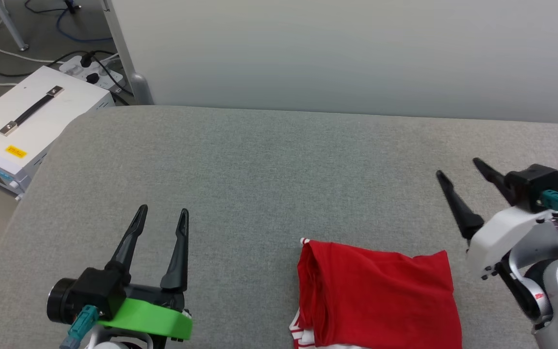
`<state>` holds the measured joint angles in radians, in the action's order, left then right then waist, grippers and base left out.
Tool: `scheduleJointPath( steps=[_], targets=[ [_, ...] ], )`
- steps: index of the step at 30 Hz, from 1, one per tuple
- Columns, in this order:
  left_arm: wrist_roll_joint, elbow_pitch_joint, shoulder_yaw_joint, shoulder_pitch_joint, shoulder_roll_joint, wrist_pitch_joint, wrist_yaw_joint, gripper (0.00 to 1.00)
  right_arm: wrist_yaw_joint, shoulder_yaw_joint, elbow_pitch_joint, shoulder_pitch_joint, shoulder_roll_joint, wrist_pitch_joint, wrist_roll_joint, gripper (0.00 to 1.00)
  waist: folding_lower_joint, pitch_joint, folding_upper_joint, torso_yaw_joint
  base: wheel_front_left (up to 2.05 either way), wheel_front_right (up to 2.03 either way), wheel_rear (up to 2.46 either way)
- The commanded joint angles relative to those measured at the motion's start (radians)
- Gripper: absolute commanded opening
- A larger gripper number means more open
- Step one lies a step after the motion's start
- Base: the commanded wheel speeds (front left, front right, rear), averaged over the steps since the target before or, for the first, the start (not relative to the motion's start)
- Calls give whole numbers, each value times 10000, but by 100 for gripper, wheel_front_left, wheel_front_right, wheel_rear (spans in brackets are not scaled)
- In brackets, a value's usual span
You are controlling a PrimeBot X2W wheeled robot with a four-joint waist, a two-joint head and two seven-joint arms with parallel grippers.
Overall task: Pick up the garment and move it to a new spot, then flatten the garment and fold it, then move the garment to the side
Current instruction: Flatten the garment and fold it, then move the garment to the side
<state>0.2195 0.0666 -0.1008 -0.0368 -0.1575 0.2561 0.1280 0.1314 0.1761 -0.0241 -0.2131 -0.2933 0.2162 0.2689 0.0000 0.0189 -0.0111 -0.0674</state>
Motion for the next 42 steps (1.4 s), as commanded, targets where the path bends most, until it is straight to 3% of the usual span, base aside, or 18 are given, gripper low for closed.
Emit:
scheduleJointPath(
  steps=[1, 7, 14, 26, 35, 42],
  targets=[
    [-11, 21, -35, -48, 52, 57, 27, 100, -7, -196, 44, -140, -172, -318, -240, 100, 0, -87, 111, 127, 0, 0, 0],
    [-25, -11, -298, 57, -38, 57, 27, 100, -7, -1524, 41, 364, -365, -1591, -867, 100, 0, -288, 111, 290, 0, 0, 0],
    [34, -58, -246, 36, 32, 57, 27, 100, -7, -2892, -379, 1598, 172, -2729, -783, 100, 0, -374, 111, 378, 0, 0, 0],
    [151, -92, 35, -123, 355, 57, 27, 100, -7, -2938, -992, 2856, 918, -3376, -611, 100, 0, -485, 111, 220, 0, 0, 0],
    [126, -99, 14, -2, 332, 57, 27, 100, -7, -2723, -1102, 2881, 847, -2939, -437, 100, 0, -619, 111, 122, 0, 0, 0],
    [47, -106, -76, 77, 275, 57, 27, 100, -7, -2136, -1109, 3405, 716, -669, 568, 100, 0, -837, 111, 6, 0, 0, 0]
  ],
)
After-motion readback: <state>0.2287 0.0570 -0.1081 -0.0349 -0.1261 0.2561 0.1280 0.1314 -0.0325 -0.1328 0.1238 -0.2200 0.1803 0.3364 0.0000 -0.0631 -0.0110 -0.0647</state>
